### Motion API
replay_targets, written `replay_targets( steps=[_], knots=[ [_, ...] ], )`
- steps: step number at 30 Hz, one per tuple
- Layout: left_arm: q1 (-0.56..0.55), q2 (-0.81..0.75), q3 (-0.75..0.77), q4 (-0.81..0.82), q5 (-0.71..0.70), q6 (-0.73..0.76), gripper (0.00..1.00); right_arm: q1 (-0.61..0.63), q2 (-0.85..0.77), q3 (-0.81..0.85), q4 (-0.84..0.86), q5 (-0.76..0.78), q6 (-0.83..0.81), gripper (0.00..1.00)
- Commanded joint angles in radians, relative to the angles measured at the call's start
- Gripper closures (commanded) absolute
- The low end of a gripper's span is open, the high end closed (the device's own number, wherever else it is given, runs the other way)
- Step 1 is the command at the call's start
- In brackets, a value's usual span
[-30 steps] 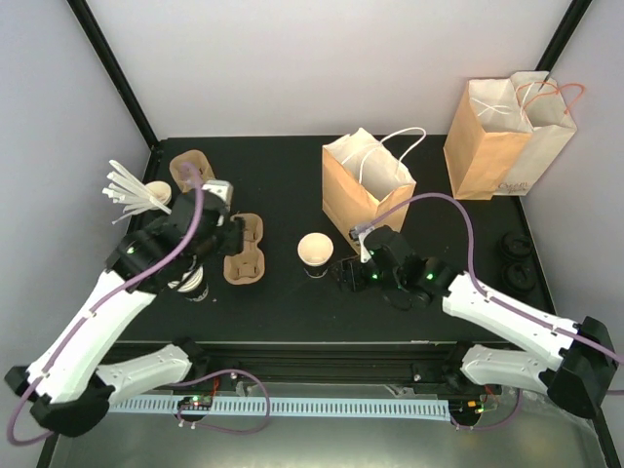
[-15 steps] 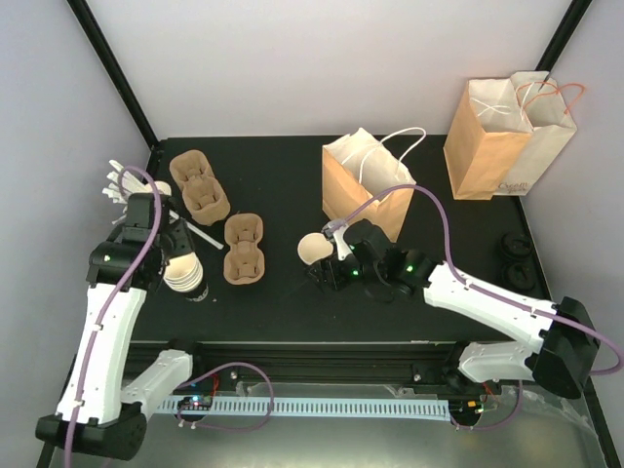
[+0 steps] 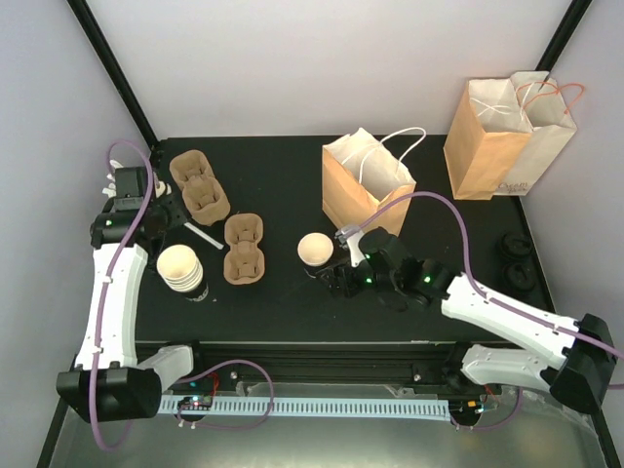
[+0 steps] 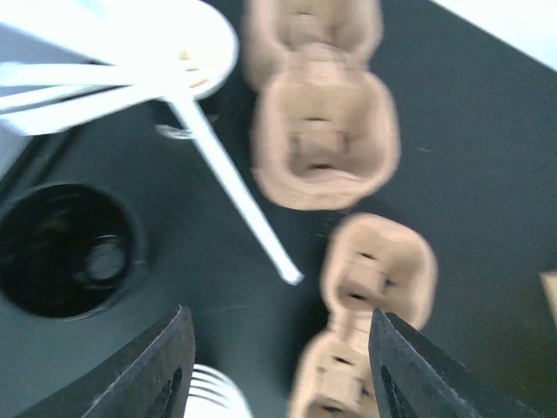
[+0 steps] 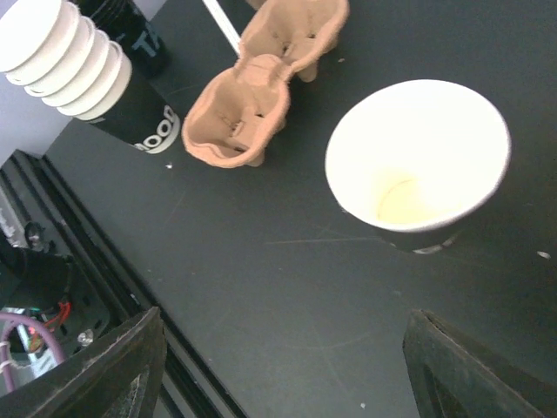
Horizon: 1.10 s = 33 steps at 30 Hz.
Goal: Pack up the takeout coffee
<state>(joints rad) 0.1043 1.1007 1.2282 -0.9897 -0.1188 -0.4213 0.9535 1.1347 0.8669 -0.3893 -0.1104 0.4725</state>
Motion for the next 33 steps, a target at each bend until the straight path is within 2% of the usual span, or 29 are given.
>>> replay_targets(
  steps=[1, 3, 4, 7, 11, 17, 20, 21, 23, 26, 30, 33],
  knots=[
    [0.001, -0.026, 0.01, 0.117, 0.424, 0.085, 0.42, 0.002, -0.071, -0.018, -0.072, 0.153, 0.024, 0.23],
    [-0.029, -0.042, -0.054, 0.186, 0.614, 0.086, 0.42, -0.008, -0.088, -0.005, -0.143, 0.255, 0.06, 0.25],
    [-0.061, -0.048, -0.078, 0.202, 0.637, 0.077, 0.42, -0.017, -0.097, 0.005, -0.193, 0.307, 0.086, 0.28],
    [-0.206, -0.051, -0.11, 0.21, 0.596, 0.082, 0.4, -0.076, -0.142, 0.01, -0.322, 0.403, 0.172, 0.33],
    [-0.357, -0.064, -0.194, 0.312, 0.588, 0.043, 0.35, -0.24, -0.241, -0.061, -0.42, 0.383, 0.229, 0.33],
    [-0.468, -0.032, -0.292, 0.487, 0.607, -0.002, 0.33, -0.565, -0.309, -0.091, -0.516, 0.365, 0.256, 0.19],
    [-0.504, 0.01, -0.292, 0.523, 0.632, 0.004, 0.33, -0.745, -0.268, -0.073, -0.519, 0.337, 0.259, 0.08],
    [-0.512, 0.022, -0.288, 0.529, 0.64, 0.008, 0.33, -0.849, -0.243, -0.074, -0.506, 0.305, 0.248, 0.05],
    [-0.525, 0.037, -0.276, 0.533, 0.659, 0.016, 0.33, -1.02, -0.174, -0.069, -0.489, 0.224, 0.211, 0.02],
    [-0.544, 0.053, -0.262, 0.547, 0.712, 0.016, 0.33, -1.23, -0.052, -0.026, -0.535, 0.23, 0.186, 0.0],
    [-0.579, 0.062, -0.254, 0.539, 0.732, 0.03, 0.33, -1.351, 0.03, -0.008, -0.575, 0.251, 0.214, 0.0],
    [-0.589, 0.061, -0.264, 0.532, 0.743, 0.032, 0.33, -1.411, 0.033, -0.026, -0.534, 0.239, 0.224, 0.0]
  ],
)
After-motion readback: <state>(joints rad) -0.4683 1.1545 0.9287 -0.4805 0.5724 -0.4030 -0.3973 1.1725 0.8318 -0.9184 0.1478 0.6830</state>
